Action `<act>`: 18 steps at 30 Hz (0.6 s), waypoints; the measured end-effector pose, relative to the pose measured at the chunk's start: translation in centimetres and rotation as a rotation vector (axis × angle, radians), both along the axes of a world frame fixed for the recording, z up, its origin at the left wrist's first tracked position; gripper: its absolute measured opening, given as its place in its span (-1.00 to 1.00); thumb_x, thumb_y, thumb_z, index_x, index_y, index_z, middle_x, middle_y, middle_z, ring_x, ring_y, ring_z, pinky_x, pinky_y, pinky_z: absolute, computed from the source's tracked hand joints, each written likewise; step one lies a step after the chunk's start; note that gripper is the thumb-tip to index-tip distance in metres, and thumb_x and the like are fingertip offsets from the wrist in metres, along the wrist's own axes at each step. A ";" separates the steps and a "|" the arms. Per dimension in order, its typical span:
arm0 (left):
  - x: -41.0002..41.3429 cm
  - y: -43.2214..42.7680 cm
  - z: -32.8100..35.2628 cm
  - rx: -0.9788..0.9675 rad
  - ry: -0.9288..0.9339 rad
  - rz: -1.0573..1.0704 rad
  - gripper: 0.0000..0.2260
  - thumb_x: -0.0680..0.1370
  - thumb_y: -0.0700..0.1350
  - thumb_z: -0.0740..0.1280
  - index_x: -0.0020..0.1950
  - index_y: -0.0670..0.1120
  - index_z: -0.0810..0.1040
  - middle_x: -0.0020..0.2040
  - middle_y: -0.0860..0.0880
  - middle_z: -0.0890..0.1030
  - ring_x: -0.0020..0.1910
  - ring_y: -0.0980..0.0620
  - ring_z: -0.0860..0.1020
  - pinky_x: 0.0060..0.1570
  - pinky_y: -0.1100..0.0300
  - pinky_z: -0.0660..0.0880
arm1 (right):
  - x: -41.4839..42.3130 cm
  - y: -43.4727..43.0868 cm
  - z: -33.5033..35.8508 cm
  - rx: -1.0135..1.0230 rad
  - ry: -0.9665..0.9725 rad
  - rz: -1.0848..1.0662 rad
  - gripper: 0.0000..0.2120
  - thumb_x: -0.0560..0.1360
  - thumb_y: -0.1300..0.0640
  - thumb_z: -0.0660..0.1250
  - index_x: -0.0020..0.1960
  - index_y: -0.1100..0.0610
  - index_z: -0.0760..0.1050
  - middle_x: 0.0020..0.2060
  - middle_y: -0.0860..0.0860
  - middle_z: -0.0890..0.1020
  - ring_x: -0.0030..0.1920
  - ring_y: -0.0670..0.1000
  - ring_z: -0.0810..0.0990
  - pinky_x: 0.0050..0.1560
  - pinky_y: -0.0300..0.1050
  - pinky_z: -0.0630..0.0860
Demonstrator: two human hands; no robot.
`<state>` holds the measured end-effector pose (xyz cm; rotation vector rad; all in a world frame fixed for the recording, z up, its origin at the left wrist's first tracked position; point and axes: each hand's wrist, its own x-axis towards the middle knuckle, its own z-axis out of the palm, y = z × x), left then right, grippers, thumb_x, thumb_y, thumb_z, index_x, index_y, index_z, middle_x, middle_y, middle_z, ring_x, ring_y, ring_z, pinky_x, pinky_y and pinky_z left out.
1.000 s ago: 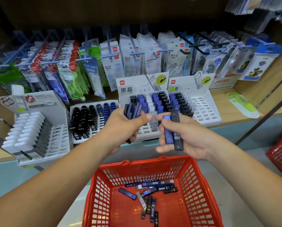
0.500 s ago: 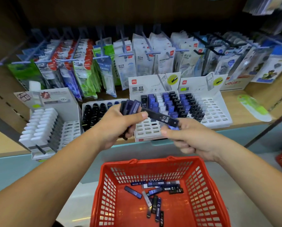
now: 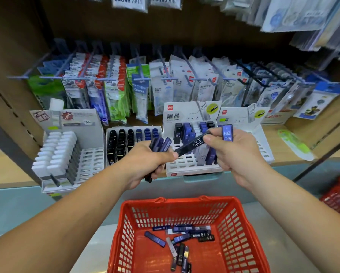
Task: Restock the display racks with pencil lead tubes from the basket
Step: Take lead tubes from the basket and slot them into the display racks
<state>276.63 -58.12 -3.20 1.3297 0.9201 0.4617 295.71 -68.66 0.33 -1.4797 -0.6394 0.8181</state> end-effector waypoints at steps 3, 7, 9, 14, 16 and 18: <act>0.1 0.4 0.1 -0.053 -0.020 0.037 -0.69 0.43 -0.22 0.61 0.02 -0.12 0.53 -0.41 -0.03 0.47 -0.46 0.02 0.40 -0.44 0.20 0.38 | 0.3 1.5 1.1 0.018 -0.365 -0.035 -0.89 0.46 0.27 0.54 -0.09 0.11 0.67 -0.33 -0.03 0.66 -0.41 -0.09 0.55 -0.41 -0.22 0.51; -0.1 0.6 0.5 -0.219 -0.155 0.016 -0.64 0.40 -0.36 0.58 0.02 -0.09 0.50 -0.29 -0.07 0.53 -0.39 0.01 0.45 -0.37 0.19 0.44 | 0.8 5.0 1.4 -0.014 -0.681 0.105 -0.82 0.45 0.27 0.56 -0.14 0.01 0.65 -0.24 -0.16 0.67 -0.31 -0.31 0.57 -0.17 -0.42 0.47; -0.3 0.6 0.6 -0.238 -0.179 -0.016 -0.77 0.49 -0.30 0.53 0.02 -0.11 0.53 -0.26 -0.10 0.54 -0.38 0.02 0.48 -0.38 0.21 0.47 | 1.1 6.9 0.8 -0.057 -0.765 0.145 -0.79 0.45 0.25 0.56 -0.15 -0.04 0.63 -0.24 -0.17 0.66 -0.30 -0.27 0.58 -0.17 -0.34 0.49; -0.9 0.3 0.5 -0.197 -0.164 -0.016 -0.88 0.60 -0.09 0.46 -0.03 -0.09 0.55 -0.29 -0.05 0.56 -0.43 0.05 0.54 -0.40 0.17 0.56 | 1.8 9.6 -1.7 -0.149 -0.870 0.229 -0.85 0.44 0.22 0.58 -0.10 0.03 0.66 -0.20 -0.05 0.69 -0.09 0.02 0.66 0.06 -0.05 0.60; -1.1 0.3 0.5 -0.173 -0.151 0.001 -0.83 0.59 -0.06 0.47 -0.06 -0.07 0.52 -0.32 -0.03 0.52 -0.47 0.06 0.46 -0.46 0.18 0.50 | 2.3 9.9 -2.5 -0.168 -0.891 0.238 -0.87 0.44 0.22 0.58 -0.09 0.05 0.68 -0.19 -0.03 0.70 -0.08 0.04 0.67 0.06 -0.03 0.61; -1.2 0.5 0.4 -0.148 -0.148 0.011 -0.78 0.58 -0.02 0.48 -0.11 -0.08 0.49 -0.34 -0.02 0.49 -0.49 0.07 0.39 -0.50 0.21 0.39 | 2.7 10.1 -2.9 -0.159 -0.862 0.228 -0.88 0.44 0.22 0.58 -0.07 0.07 0.69 -0.20 -0.06 0.70 -0.13 -0.04 0.66 0.02 -0.12 0.58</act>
